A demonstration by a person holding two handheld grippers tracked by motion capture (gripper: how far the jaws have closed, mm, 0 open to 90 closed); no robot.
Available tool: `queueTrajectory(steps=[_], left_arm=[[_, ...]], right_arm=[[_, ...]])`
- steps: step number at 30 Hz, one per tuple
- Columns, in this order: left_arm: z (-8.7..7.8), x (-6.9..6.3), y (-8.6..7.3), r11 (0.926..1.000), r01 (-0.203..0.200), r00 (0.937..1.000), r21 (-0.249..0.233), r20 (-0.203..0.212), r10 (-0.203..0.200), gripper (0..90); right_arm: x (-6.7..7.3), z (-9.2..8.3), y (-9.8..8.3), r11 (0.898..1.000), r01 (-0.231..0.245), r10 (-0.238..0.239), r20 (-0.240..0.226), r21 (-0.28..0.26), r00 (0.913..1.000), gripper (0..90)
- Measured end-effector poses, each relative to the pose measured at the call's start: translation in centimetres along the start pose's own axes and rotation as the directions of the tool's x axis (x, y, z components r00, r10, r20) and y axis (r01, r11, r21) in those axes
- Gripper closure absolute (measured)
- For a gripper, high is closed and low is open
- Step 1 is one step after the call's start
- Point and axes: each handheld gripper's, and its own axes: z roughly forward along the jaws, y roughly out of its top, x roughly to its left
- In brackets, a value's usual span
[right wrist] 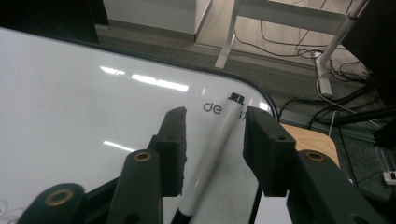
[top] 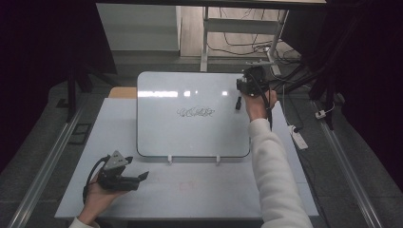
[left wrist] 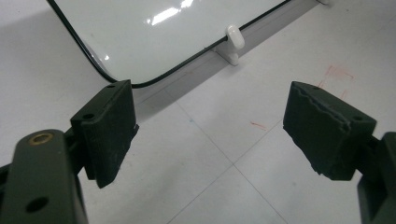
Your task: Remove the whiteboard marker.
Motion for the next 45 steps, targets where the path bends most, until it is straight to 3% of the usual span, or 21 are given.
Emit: queueTrajectory(steps=[13,18,31,36,45], left_arm=[[0.1,0.2,-0.1,1.0000,0.000,1.0000,0.000,-0.005,0.000,18.1],[0.0,0.2,-0.1,1.0000,0.001,1.0000,0.000,-0.007,-0.001,18.1],[0.0,0.4,-0.2,1.0000,0.004,0.9999,-0.003,-0.013,-0.004,18.2],[0.0,0.4,-0.3,1.0000,0.005,0.9999,-0.002,-0.015,-0.005,18.2],[0.0,0.4,-0.2,1.0000,0.007,0.9999,-0.004,-0.014,-0.007,18.3]], right_arm=[[0.8,1.2,-0.1,1.000,-0.022,0.022,0.048,-0.007,0.9986,73.4],[1.0,1.4,-0.1,0.997,-0.072,0.072,0.010,-0.022,0.9973,80.1],[1.3,0.9,-0.2,0.997,-0.060,0.060,0.013,-0.050,0.9981,80.8],[1.2,-0.2,-0.4,0.995,-0.053,0.053,-0.010,-0.087,0.9986,80.8],[0.8,-3.1,-2.0,0.981,-0.073,0.053,-0.112,-0.179,0.9922,80.8]])
